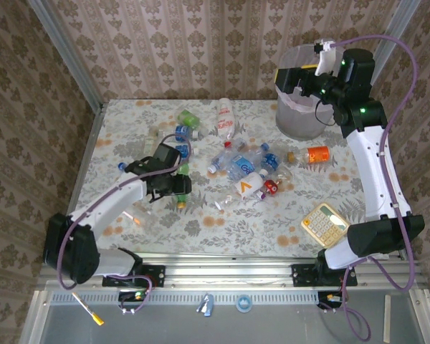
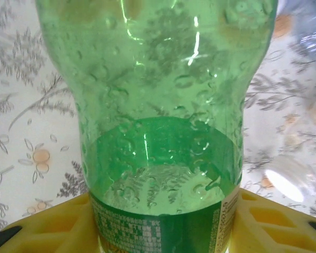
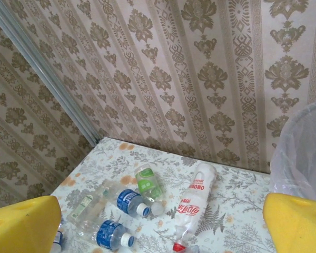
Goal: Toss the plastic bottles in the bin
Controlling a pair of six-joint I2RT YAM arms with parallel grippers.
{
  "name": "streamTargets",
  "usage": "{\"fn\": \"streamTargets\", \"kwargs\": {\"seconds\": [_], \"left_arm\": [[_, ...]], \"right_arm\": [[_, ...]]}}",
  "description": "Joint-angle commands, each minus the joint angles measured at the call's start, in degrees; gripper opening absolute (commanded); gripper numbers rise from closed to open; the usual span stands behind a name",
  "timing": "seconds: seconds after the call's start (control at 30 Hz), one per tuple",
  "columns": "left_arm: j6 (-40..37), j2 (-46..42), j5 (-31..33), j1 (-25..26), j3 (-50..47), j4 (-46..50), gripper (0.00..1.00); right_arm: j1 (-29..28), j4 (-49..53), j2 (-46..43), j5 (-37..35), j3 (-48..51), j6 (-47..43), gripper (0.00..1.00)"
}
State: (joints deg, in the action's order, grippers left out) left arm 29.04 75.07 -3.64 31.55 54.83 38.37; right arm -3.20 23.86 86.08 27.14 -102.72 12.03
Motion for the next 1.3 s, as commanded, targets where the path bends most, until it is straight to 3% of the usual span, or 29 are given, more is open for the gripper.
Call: {"fn": "streamTargets", "kwargs": {"seconds": [0.0, 0.27, 0.63, 0.97, 1.27], "left_arm": [[-5.46, -3.39, 1.62, 1.22, 2.61, -4.47, 0.49], [-15.53, -5.32, -0.24, 5.68, 7.49, -10.31, 0.48], [-22.83, -4.40, -3.56, 9.76, 10.67, -16.58, 0.47], [-27.58, -3.45, -4.44, 13.13, 12.85, -23.22, 0.47], [-28.84, -1.62, -5.72, 13.93, 15.22, -24.22, 0.46]], "right_arm": [[-0.61, -1.16, -2.10, 3.42, 1.01, 0.97, 1.00], [-3.15, -0.53, -1.63, 5.95, 1.42, 2.24, 1.00], [-5.93, 1.71, 1.09, 12.72, 0.78, 8.10, 1.00], [-8.18, 5.76, 5.76, 24.30, 2.72, 14.86, 0.87], [-12.15, 8.17, 5.81, 27.82, 5.65, 13.45, 0.84]]}}
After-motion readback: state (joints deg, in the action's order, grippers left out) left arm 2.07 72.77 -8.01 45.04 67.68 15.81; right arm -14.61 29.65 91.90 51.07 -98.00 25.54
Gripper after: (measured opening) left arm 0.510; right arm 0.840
